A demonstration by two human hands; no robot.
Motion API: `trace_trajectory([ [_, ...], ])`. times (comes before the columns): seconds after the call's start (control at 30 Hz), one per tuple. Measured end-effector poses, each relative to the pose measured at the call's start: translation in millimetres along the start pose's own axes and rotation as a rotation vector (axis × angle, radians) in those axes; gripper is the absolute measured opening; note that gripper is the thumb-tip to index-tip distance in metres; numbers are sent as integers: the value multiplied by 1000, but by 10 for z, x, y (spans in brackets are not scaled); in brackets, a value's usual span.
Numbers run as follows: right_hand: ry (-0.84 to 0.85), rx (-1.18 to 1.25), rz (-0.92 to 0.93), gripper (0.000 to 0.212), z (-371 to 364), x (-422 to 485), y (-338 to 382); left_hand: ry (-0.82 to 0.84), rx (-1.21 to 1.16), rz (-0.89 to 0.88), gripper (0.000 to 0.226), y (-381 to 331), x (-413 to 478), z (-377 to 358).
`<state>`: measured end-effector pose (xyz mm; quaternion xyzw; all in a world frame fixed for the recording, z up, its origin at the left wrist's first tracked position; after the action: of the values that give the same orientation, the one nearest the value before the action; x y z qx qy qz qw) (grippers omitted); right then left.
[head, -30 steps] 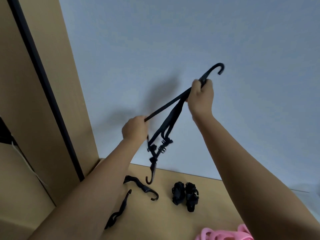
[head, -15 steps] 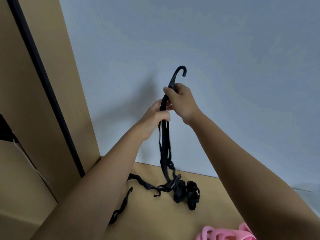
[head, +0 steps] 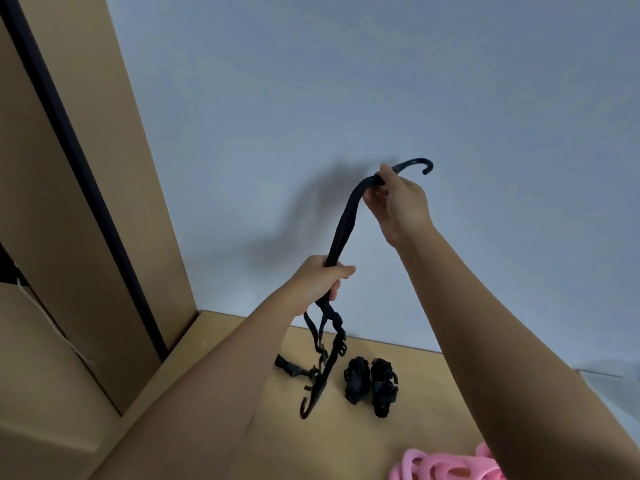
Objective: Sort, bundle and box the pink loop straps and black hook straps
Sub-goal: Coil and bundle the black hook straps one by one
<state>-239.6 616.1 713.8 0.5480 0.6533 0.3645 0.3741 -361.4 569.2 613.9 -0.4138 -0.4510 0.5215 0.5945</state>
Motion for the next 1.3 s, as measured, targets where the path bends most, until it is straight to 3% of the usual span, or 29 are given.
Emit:
trace_trajectory([
  [0.1,-34,87,-75,24,146,66,-164,-60,-299,86,34,18,9,3],
  [0.2,2,-169,-215,44,222,58,-562,-115,-627,80,37,-177,82,10],
  [0.27,184,-358,-286,68,213,-38,-844,-146,-803,55,37,-324,140,-2],
  [0.33,436,-482,-321,77,161,-209,-1084,-195,-945,47,37,-414,192,2],
  [0.47,621,-505,-443,52,182,-493,-1342,-323,-1099,30,36,-403,262,125],
  [0.6,580,-502,-476,7,226,-581,-1234,-533,-1153,65,34,-165,265,403],
  [0.8,499,-829,-467,18,337,-535,-1171,-799,-1210,174,32,356,135,726],
  [0.9,439,-778,-391,25,331,-461,-1122,-787,-1104,220,29,444,20,648],
  [0.97,430,-759,-356,27,323,-417,-1082,-690,-966,299,24,514,-66,616],
  [1.03,446,-794,-335,26,291,-386,-1045,-453,-637,451,28,582,-196,583],
  [1.1,470,-859,-321,22,238,-363,-996,-191,-86,551,43,632,-311,580],
  [1.17,504,-974,-315,18,174,-350,-956,-137,450,450,38,555,-315,640],
  [1.2,527,-1041,-309,17,138,-353,-939,-153,557,314,28,489,-255,643],
  [1.23,549,-1099,-301,18,100,-353,-921,-139,521,183,18,398,-213,598],
  [1.3,577,-1142,-285,21,31,-349,-874,81,254,12,41,245,-188,357],
])
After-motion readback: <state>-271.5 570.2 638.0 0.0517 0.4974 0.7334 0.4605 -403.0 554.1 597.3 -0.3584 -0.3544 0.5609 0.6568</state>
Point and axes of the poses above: each hand's wrist, its own x-axis towards the middle knuckle, its own z-axis out of the back of the hand, y = z × x, the point moved 6 cm from there along x, towards the middle knuckle, and after that the axes turned 12 degrees about -z, right-handed, at the moved point
